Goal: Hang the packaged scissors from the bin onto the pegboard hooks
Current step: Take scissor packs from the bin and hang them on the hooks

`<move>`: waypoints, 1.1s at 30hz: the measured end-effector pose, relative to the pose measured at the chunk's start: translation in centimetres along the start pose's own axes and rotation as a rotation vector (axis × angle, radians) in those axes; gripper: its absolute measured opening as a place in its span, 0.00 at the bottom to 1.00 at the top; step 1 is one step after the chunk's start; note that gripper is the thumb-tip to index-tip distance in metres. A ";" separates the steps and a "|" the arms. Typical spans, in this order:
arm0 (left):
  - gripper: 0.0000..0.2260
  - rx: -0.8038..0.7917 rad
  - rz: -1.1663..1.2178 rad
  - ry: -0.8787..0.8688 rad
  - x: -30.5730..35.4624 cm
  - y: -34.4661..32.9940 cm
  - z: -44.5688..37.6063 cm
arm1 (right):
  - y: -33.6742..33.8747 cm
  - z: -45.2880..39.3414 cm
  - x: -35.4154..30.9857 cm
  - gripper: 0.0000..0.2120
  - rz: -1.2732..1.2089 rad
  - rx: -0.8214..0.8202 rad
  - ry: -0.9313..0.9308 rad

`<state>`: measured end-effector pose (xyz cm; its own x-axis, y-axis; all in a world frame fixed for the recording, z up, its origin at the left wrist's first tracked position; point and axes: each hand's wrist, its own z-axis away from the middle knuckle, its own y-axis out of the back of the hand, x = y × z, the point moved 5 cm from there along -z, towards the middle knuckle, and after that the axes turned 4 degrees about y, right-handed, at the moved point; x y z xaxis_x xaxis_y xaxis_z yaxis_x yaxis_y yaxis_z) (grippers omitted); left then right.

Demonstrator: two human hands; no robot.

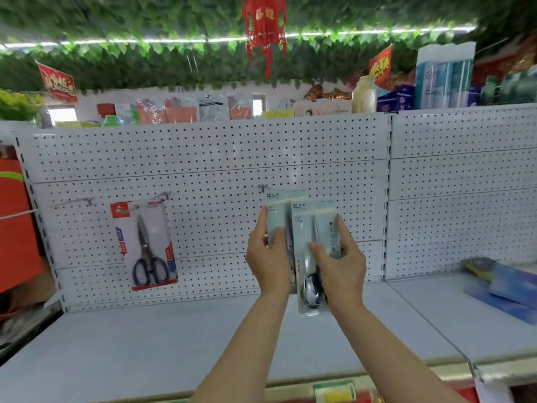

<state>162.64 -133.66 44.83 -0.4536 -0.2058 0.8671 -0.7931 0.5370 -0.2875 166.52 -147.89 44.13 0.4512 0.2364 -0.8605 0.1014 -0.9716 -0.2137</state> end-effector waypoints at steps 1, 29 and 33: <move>0.22 -0.007 -0.002 -0.001 -0.2 -0.3 -0.6 | -0.2 -0.2 0.2 0.34 0.001 0.005 -0.001; 0.25 -0.048 -0.530 -0.181 -5.2 -0.3 -6.8 | -3.4 -3.5 2.6 0.34 0.027 -0.073 0.064; 0.16 0.051 -0.339 -0.266 -2.5 1.0 -7.0 | -4.7 -4.1 2.5 0.34 0.010 -0.088 0.074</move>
<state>165.83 -126.92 45.22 -0.2479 -0.5707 0.7829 -0.9312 0.3633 -0.0300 170.83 -142.79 44.93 0.5168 0.2285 -0.8250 0.1725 -0.9718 -0.1611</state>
